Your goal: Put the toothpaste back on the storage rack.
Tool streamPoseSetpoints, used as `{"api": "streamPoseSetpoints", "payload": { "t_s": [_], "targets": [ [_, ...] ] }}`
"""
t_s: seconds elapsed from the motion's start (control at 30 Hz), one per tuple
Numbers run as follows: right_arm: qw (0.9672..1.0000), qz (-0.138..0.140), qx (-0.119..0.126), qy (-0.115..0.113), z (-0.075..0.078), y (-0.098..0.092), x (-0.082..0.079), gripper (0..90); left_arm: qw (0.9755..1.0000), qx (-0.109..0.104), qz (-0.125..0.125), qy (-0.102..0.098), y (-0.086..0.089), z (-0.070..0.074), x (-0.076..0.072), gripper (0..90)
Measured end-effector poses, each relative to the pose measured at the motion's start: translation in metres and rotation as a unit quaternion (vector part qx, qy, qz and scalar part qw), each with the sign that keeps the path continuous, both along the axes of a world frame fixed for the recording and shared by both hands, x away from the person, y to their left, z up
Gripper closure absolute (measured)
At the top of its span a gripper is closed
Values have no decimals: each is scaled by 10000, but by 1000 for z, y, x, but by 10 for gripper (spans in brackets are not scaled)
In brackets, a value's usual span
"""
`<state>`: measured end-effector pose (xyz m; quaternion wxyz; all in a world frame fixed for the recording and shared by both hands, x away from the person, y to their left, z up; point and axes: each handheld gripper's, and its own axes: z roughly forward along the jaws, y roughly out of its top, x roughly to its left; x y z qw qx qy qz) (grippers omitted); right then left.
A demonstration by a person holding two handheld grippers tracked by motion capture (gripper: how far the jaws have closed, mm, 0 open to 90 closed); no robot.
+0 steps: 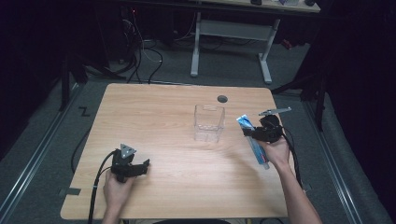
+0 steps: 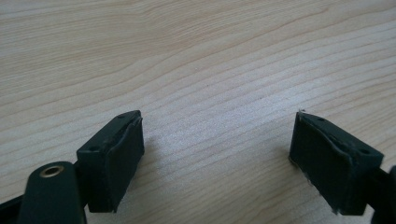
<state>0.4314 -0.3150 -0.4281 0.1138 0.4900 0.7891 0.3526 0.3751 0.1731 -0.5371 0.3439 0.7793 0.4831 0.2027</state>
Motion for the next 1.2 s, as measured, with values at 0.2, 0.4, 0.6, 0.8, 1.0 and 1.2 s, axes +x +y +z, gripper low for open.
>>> {"api": "streamPoseSetpoints", "payload": {
  "t_s": [0.2,0.4,0.6,0.8,1.0,1.2],
  "targets": [
    [9999,98,48,-126,6,5,-2,741,10000,-1,0,0,0,0,0,182],
    [9996,162,102,-213,12,11,-3,740,10000,-1,0,0,0,0,0,182],
    [9992,212,228,-256,17,16,-2,740,10000,0,-1,1,0,0,0,183],
    [9988,289,218,-343,21,23,-1,739,10000,-1,0,0,0,0,0,183],
    [9982,366,223,-412,26,30,-1,739,10000,-1,0,0,0,0,0,182],
    [9975,438,228,-500,31,38,1,738,10000,0,-1,0,0,0,0,183]
  ]
}}
